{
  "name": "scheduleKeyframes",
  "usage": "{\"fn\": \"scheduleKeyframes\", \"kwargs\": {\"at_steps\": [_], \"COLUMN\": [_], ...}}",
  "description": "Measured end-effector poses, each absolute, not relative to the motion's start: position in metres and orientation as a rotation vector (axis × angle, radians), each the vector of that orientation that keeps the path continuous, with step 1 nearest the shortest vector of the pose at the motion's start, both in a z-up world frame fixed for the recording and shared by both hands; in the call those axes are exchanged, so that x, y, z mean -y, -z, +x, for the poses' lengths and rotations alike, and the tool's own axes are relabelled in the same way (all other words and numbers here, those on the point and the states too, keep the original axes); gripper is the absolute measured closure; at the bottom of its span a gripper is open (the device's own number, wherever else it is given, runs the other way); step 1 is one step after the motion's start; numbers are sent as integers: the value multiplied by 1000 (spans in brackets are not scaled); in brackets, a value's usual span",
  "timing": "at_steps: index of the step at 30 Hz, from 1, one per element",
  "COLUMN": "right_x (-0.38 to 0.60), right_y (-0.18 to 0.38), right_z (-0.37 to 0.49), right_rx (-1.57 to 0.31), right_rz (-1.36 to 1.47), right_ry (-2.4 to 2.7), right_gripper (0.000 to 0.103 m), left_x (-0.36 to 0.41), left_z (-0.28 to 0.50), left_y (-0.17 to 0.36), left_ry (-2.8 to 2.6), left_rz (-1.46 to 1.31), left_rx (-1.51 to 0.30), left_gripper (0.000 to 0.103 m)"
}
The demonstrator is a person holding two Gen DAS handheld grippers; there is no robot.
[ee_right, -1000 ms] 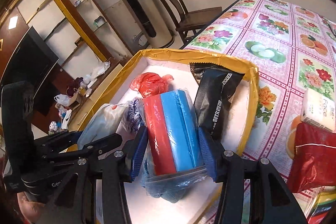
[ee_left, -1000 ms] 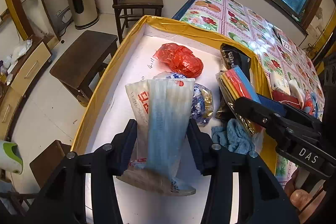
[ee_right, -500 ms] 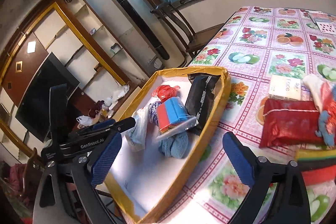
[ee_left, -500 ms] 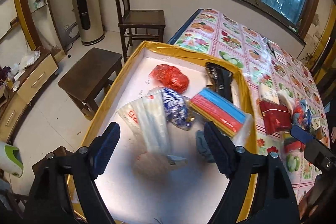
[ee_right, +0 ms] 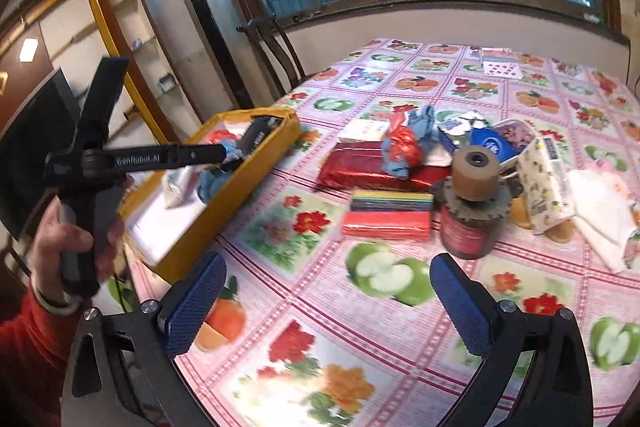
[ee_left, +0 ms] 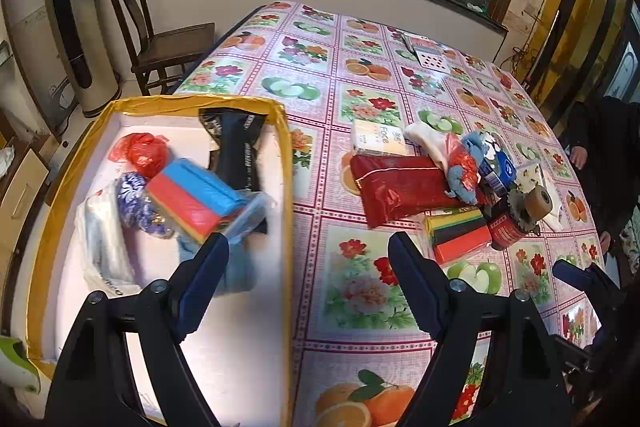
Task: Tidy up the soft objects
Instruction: 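Move both tools back over the table toward the blue cloth and tissue box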
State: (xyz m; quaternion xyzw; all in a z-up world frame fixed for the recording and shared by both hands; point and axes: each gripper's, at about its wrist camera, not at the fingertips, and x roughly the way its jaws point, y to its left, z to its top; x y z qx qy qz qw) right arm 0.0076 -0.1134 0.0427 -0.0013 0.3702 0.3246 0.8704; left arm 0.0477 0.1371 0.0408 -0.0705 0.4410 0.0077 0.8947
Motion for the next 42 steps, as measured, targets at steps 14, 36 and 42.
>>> {"fn": "scheduleKeyframes", "kwargs": {"at_steps": [14, 36, 42], "right_x": [154, 172, 167], "right_y": [-57, -96, -73], "right_z": [17, 142, 180], "right_rx": [-697, -768, -880], "right_rz": [-46, -20, -52], "right_ry": [-598, -610, -569], "right_gripper": [0, 0, 0], "left_x": [-71, -30, -27], "left_z": [86, 123, 138], "left_y": [-35, -26, -22], "left_ry": [56, -1, -17], "left_rz": [-137, -80, -78], "left_rx": [-980, -968, -994], "left_gripper": [21, 21, 21]}}
